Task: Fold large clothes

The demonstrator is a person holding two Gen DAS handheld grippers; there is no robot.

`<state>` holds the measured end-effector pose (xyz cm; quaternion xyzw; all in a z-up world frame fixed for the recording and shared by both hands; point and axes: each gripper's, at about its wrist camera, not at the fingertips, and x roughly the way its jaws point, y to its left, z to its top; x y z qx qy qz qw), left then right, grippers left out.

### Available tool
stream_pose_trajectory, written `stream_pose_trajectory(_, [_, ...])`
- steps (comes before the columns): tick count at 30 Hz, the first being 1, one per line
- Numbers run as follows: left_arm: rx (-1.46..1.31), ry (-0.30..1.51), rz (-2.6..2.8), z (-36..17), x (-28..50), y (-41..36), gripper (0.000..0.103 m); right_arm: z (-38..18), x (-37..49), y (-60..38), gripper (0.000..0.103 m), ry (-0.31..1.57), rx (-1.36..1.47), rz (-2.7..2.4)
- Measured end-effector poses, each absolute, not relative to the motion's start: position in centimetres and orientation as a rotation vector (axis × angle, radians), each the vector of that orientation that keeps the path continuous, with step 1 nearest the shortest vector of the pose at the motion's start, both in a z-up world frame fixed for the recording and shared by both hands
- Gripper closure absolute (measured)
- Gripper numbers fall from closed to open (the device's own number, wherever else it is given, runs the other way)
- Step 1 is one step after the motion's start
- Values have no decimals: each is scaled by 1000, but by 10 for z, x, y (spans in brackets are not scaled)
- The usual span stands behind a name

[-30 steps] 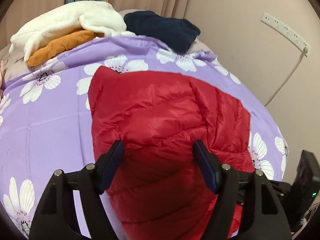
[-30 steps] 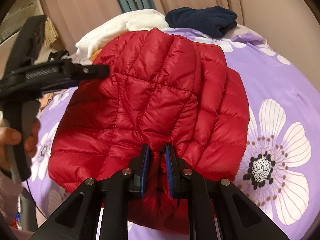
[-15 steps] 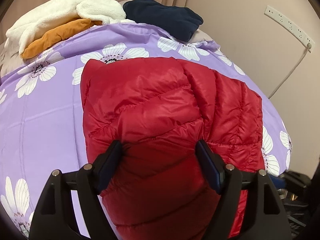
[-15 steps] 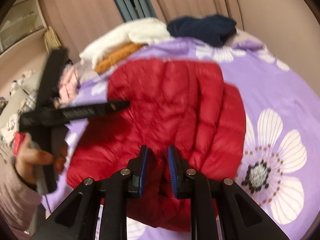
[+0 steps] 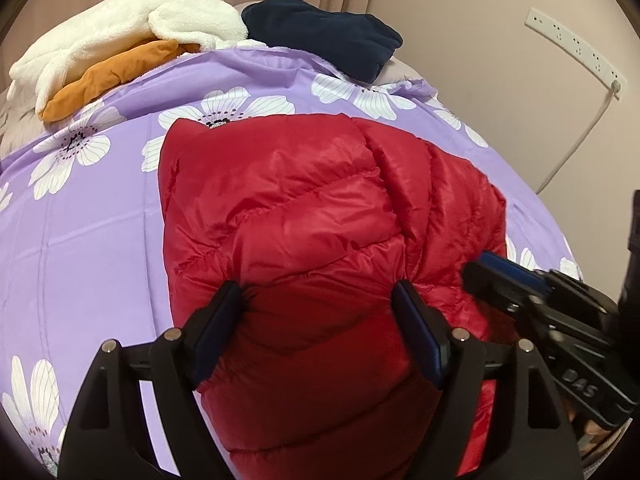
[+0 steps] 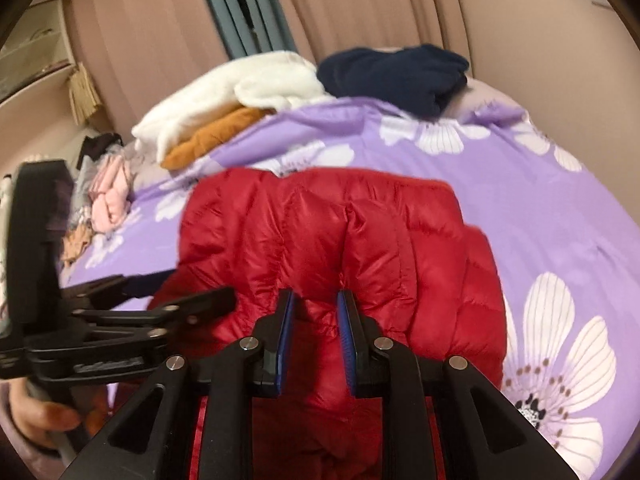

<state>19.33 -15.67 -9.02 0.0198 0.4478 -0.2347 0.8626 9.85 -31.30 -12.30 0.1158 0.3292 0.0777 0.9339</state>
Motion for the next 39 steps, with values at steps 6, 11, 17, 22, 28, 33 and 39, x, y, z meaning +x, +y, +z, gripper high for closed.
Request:
stream_pose_trajectory(6, [82, 932, -487, -94, 193, -162, 25, -133, 103, -314, 83, 721, 219, 162])
stream_pose_trajectory(11, [88, 934, -477, -92, 190, -159, 25, -136, 99, -314, 83, 718, 231, 167])
stream_pose_trajectory(17, [74, 902, -465, -78, 169, -152, 25, -135, 98, -312, 83, 709, 226, 157])
stream_pose_trajectory(22, [68, 914, -473, -80, 152, -142, 25, -136, 97, -313, 83, 708, 244, 151])
stream_pose_trajectory(28, [27, 967, -469, -94, 151, -135, 19, -137, 98, -311, 83, 716, 233, 142])
stream_pose_trajectory(33, [14, 977, -465, -95, 151, -133, 17, -127, 84, -310, 83, 699, 242, 144])
stream_pose_trajectory(39, [0, 981, -464, -95, 149, -131, 17, -120, 65, -312, 77, 679, 252, 172])
